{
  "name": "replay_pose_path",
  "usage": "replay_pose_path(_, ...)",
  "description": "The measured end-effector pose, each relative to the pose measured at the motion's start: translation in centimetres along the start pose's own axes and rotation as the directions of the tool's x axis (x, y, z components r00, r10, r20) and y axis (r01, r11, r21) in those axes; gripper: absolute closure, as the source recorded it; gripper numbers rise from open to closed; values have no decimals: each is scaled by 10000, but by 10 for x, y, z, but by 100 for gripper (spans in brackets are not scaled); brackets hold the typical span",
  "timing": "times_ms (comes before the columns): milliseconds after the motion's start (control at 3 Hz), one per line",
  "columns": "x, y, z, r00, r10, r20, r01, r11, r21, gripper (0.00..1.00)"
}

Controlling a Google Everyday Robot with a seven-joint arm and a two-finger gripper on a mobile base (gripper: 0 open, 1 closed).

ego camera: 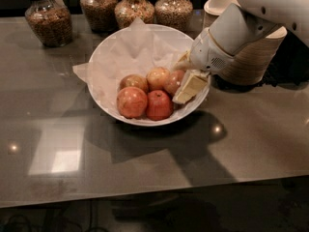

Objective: Pick apple from white bowl

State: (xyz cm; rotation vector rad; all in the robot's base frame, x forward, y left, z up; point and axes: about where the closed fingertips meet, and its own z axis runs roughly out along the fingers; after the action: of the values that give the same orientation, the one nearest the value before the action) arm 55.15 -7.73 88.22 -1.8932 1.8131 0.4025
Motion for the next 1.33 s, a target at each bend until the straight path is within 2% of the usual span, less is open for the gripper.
replay_pose_path(333, -1, -4, -2, 9993, 34, 378, -30, 9999, -105, 100)
replay_pose_path(667, -4, -12, -19, 9939, 41, 1104, -29, 9999, -111, 100)
replay_pose_path(1000, -6, -20, -43, 9731, 143, 2299, -111, 9998, -152, 100)
replay_pose_path(1333, -10, -25, -64, 9410, 196, 3378, -167, 9998, -114, 100)
